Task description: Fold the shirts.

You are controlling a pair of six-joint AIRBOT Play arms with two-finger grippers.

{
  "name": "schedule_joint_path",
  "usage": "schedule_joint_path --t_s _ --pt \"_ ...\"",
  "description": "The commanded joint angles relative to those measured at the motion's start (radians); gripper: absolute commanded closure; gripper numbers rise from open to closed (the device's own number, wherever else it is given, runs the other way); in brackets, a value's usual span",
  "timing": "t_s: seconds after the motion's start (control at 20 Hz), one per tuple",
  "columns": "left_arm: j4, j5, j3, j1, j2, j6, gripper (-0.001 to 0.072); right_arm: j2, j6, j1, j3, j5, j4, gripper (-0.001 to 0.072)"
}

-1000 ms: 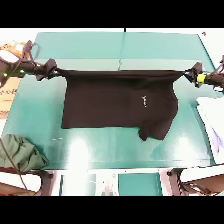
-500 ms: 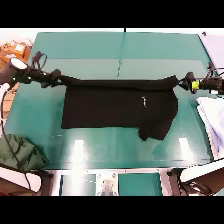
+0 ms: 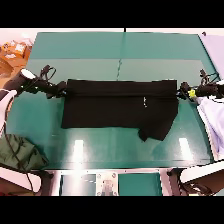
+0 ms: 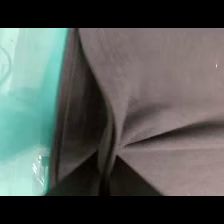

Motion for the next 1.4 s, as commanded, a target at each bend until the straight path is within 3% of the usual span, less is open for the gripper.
schedule_joint_path --t_s 0.0,0.05,0.3,0.35,0.4,0.45,0.5,0.7,0.85,0.95,1.0,1.05,1.1,1.15,1.3,1.35 --pt "-0.007 -0.076 0.011 0.002 0.007 -0.032 0.0134 0.006 0.056 -0.014 0.026 0.057 -0.02 0.0574" --pt "-0.008 -0.139 0.036 0.021 0.007 -0.033 0.0177 0.011 0.081 -0.035 0.046 0.105 -0.034 0.0569" --pt "-0.008 -0.486 0.187 0.153 0.008 -0.073 0.0193 0.102 0.133 -0.156 0.04 0.275 -0.05 0.0633" --pt "-0.008 -0.529 0.192 0.165 0.009 -0.075 0.0401 0.129 0.133 -0.168 0.018 0.294 -0.053 0.0698" --pt "0.002 -0.562 0.191 0.164 0.012 -0.064 0.0586 0.166 0.134 -0.177 -0.021 0.307 -0.054 0.0698" --pt "0.008 -0.57 0.18 0.159 0.025 -0.056 0.059 0.208 0.134 -0.182 -0.07 0.308 -0.055 0.0698" --pt "0.008 -0.562 0.159 0.153 0.049 -0.048 0.0683 0.262 0.141 -0.188 -0.137 0.307 -0.062 0.0698" --pt "0.019 -0.471 -0.065 0.106 0.269 0.003 0.0678 0.521 0.253 -0.227 -0.417 0.269 -0.241 0.0698" --pt "0.023 -0.314 -0.327 0.049 0.526 0.003 0.0678 0.676 0.297 -0.23 -0.605 0.246 -0.292 0.0688" --pt "0.023 -0.195 -0.509 0.003 0.689 -0.026 0.0677 0.722 0.297 -0.229 -0.719 0.219 -0.25 0.0522" --pt "0.02 -0.15 -0.596 -0.024 0.756 -0.045 0.0644 0.723 0.292 -0.229 -0.761 0.202 -0.222 0.0443" --pt "0.018 -0.114 -0.668 -0.052 0.803 -0.08 0.033 0.722 0.276 -0.228 -0.801 0.18 -0.2 0.0395" --pt "0.019 -0.073 -0.737 -0.082 0.835 -0.13 0.0027 0.722 0.254 -0.22 -0.839 0.147 -0.175 0.0396" --pt "0.015 -0.028 -0.793 -0.113 0.844 -0.17 -0.001 0.721 0.23 -0.201 -0.869 0.109 -0.154 0.0396" --pt "0.0 0.175 -0.91 -0.214 0.841 -0.244 -0.0011 0.719 0.208 -0.115 -0.927 0.013 -0.129 0.0378" --pt "-0.03 0.27 -0.936 -0.244 0.84 -0.245 -0.0011 0.716 0.208 -0.081 -0.935 -0.021 -0.111 0.0286"
